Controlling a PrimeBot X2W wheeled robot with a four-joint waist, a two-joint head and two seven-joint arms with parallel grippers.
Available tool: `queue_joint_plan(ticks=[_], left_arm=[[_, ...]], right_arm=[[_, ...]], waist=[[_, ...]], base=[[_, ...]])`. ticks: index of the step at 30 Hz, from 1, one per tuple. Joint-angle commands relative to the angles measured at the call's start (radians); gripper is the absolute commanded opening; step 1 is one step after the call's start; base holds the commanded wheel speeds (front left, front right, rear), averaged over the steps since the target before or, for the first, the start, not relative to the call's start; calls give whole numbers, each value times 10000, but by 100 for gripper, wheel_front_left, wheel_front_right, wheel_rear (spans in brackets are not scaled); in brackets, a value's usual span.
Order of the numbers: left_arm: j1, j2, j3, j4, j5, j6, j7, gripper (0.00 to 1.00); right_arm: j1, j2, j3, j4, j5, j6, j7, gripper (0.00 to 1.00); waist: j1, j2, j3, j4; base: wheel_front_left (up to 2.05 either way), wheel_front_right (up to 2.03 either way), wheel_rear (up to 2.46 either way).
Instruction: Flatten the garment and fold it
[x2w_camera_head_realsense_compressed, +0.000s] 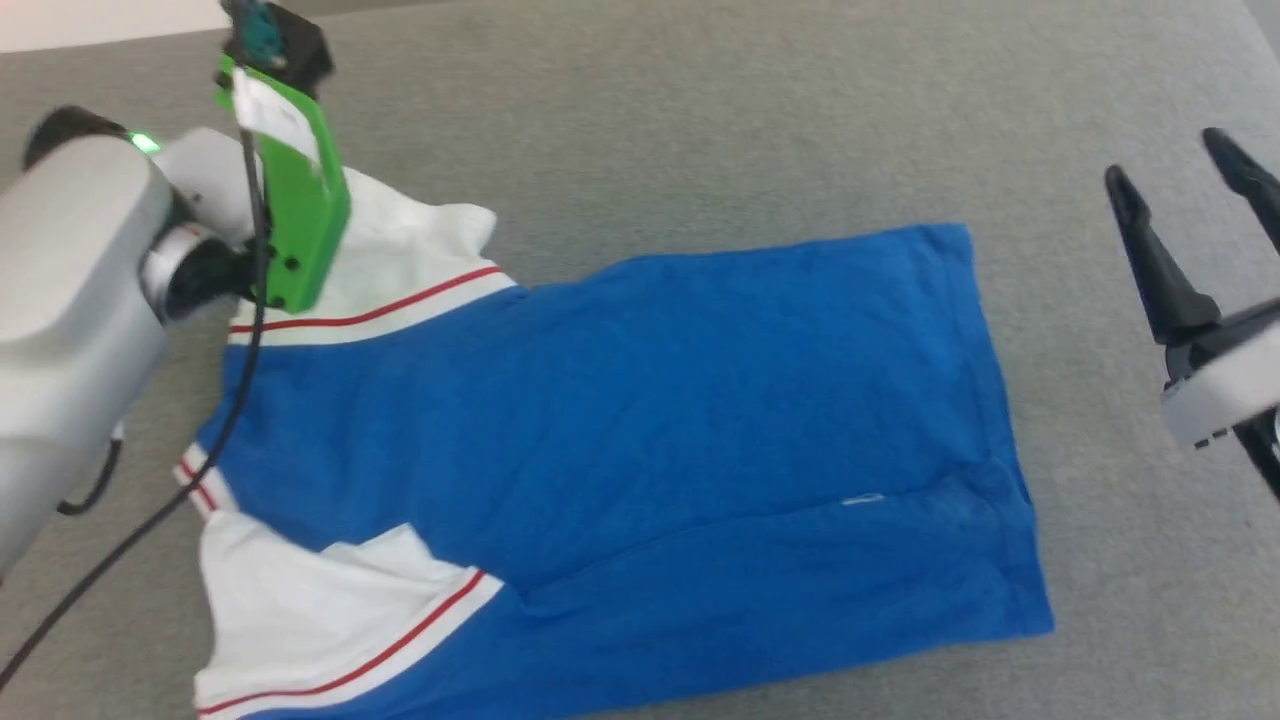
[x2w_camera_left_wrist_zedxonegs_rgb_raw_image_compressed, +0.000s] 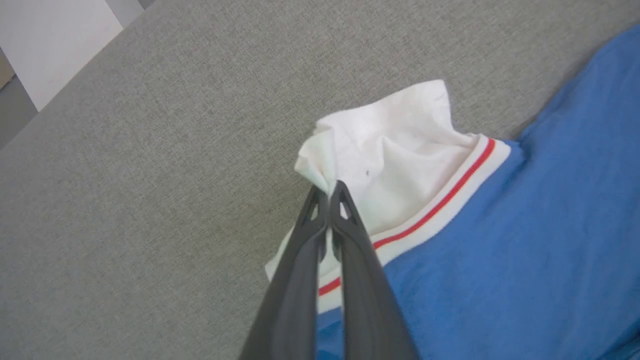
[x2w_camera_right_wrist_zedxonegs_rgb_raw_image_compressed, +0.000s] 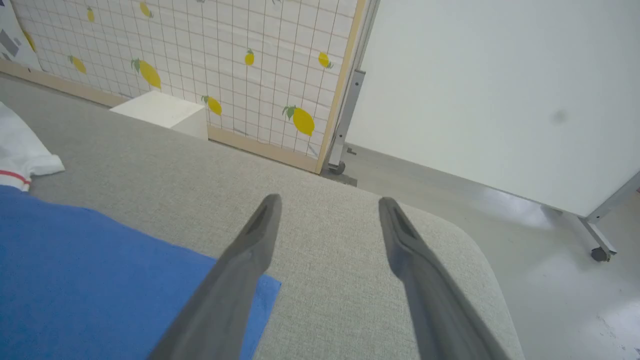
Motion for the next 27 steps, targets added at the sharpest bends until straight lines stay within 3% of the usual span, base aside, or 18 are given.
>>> queue_joint_plan(ticks=[1, 9, 12, 19, 27], left_arm=[[244, 87, -72, -166, -135, -35, -103, 0], [234, 96, -410, -1186, -188, -37, -627, 0], [104, 14, -504, -1375, -169, -37, -738, 0], [-240, -188, -695, -1597, -127, -37, -947, 0], [-531, -394, -872, -1587, -144, -38, -1263, 0]], right_arm=[[-411, -243, 301, 125, 287, -17, 528, 100], [-2541, -2452, 3736, 1119, 2526, -17, 5373, 100], [-3334, -2787, 4620, 1556, 3324, -17, 6474, 100], [-4641, -2490, 5666, 3149, 4675, -17, 7944, 100], [-4872, -1799, 6378, 4862, 4708, -17, 7398, 100]], waist=[[0, -1, -442, 524], [0, -1, -303, 1112], [0, -1, -145, 1314], [0, -1, 310, 1769], [0, -1, 722, 2152]], base=[[0, 0, 0], [0, 0, 0], [0, 0, 0], [0, 0, 0], [0, 0, 0]])
